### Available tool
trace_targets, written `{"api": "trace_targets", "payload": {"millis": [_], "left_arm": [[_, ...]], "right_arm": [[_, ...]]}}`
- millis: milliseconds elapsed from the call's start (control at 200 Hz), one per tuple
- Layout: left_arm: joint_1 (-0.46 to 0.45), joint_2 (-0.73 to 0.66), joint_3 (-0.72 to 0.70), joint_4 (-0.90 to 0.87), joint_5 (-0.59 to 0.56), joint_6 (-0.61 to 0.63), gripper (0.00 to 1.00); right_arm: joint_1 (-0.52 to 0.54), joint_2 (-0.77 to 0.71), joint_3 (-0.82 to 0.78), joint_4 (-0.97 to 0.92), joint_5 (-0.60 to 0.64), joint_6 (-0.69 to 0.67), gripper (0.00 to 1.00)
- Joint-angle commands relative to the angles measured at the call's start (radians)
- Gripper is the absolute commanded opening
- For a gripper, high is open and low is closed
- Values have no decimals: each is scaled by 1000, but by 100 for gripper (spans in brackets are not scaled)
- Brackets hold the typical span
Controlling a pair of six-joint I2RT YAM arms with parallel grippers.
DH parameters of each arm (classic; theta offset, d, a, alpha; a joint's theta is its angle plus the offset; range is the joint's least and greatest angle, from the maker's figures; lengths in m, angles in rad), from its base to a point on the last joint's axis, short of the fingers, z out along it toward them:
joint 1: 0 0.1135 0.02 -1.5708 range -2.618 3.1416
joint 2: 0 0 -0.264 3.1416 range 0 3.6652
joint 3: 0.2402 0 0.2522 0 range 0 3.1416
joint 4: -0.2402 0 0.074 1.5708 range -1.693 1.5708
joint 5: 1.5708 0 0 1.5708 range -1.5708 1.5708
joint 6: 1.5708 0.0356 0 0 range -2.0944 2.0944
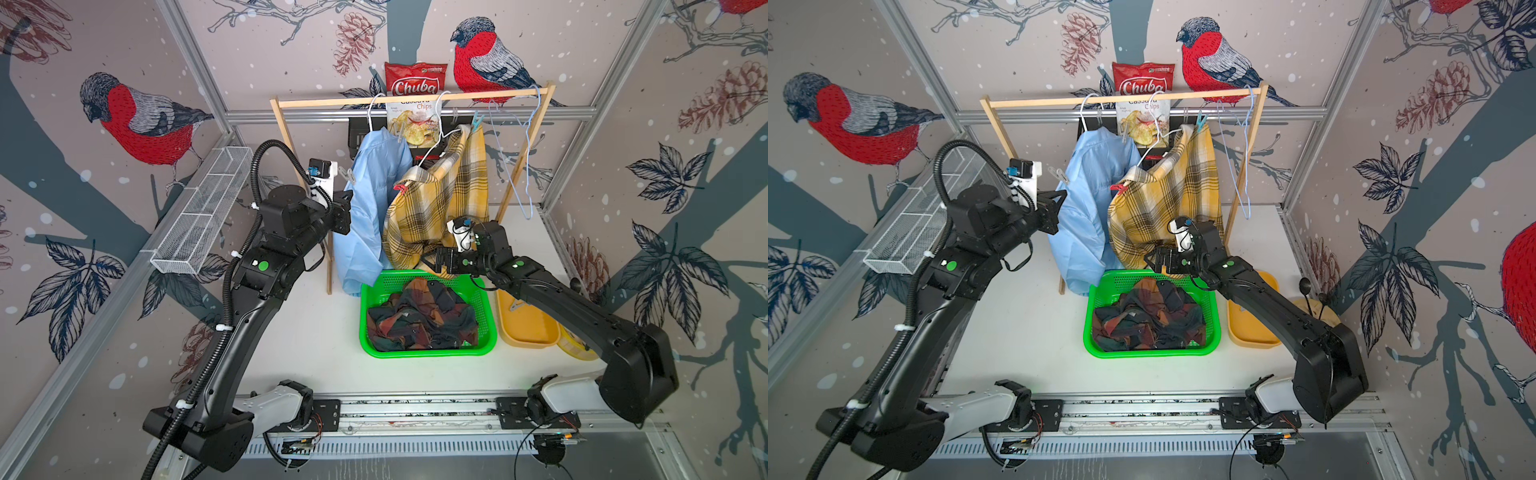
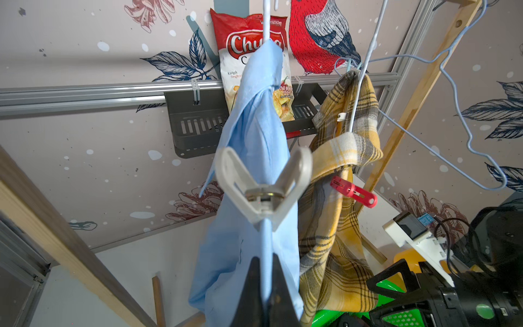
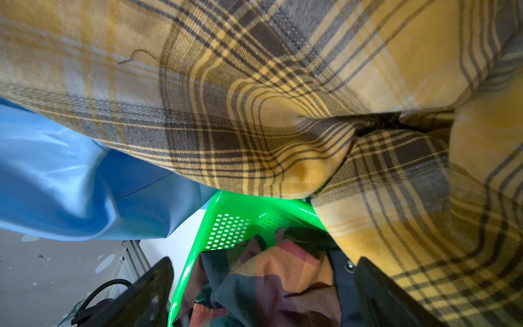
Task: Remove the clothespins securing long-sleeve shirts to the hanger
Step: Pick up the hanger from the clothesline.
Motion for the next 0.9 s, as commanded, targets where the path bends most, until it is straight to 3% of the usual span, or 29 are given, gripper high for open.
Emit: {"api": "trace_targets", "payload": {"millis": [0,250,550,896], "left_arm": [[3,-26,10,97,-39,-26,0],[3,-60,17,159,-68,-49,0],[2,-102,100,74,-39,-57,0],[3,-118,184,-17,2,-71,0]], "right_arm": [[17,13,29,17,10,-24,100],[59,49,85,9,18,-20,100],[188,36,132,-9,55,-74,100],[535,5,152,115,46,-168,100]]}}
